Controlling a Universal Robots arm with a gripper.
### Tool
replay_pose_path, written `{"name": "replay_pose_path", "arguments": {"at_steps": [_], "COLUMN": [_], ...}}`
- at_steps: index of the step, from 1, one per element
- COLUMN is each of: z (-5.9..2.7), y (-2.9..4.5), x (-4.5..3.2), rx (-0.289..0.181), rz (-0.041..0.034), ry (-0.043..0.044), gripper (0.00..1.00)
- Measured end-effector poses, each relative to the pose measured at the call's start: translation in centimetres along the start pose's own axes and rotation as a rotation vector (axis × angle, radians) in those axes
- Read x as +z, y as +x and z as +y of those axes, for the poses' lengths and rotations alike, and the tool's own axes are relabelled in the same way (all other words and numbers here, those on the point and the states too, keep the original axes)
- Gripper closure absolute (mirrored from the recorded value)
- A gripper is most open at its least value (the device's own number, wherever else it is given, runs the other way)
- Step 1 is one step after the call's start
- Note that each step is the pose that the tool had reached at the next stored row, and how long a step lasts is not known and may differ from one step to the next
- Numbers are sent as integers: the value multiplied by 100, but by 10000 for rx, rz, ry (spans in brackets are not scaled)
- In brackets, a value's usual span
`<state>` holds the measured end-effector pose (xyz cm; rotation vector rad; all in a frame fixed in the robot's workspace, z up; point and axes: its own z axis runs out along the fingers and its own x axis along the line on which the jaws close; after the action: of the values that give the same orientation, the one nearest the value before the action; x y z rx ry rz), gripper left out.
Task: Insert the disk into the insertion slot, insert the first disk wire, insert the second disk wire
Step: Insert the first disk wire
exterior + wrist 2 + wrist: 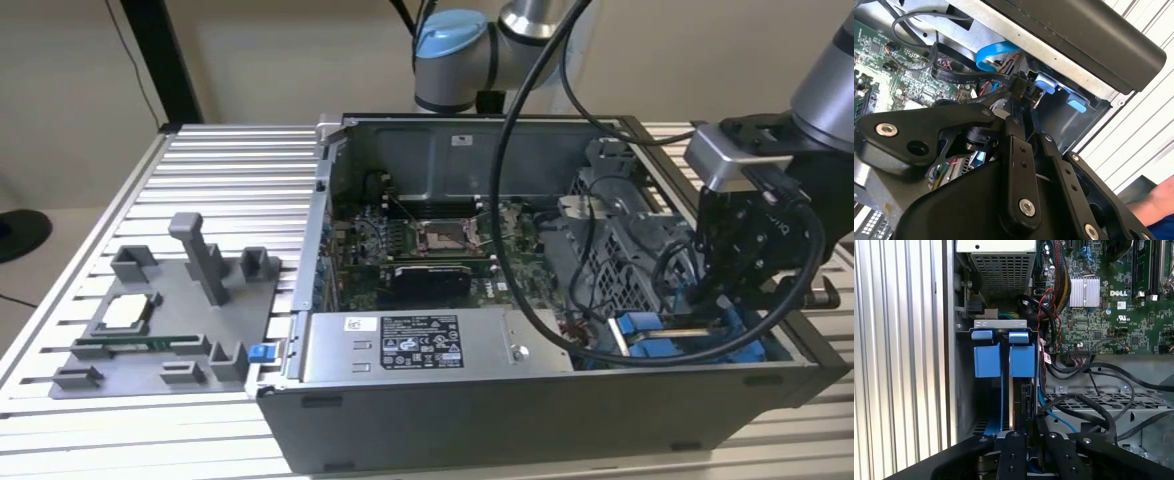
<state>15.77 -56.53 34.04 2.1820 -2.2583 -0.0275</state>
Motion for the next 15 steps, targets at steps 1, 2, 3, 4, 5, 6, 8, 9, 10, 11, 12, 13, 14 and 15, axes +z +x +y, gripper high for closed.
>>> {"name": "replay_pose_path", "arguments": {"at_steps": [1,2,3,4,5,6,8,9,10,11,12,13,14,15], "z": [0,0,1,0,0,0,0,1,1,1,2,2,2,1], "y": [-1,-3,-6,-8,-9,-9,-10,-11,-10,-10,-9,-9,-9,-9], "x": [2,2,4,9,10,9,13,19,31,44,58,71,90,101], "rx": [0,1,1,-1,0,0,0,0,0,-1,0,0,0,0], "rz": [0,1,-3,-12,-12,-7,0,2,-3,2,10,18,14,6], "ry": [0,0,0,2,0,0,1,1,1,1,0,1,1,1], "gripper": [100,100,100,100,100,100,100,100,100,100,100,100,100,100]}}
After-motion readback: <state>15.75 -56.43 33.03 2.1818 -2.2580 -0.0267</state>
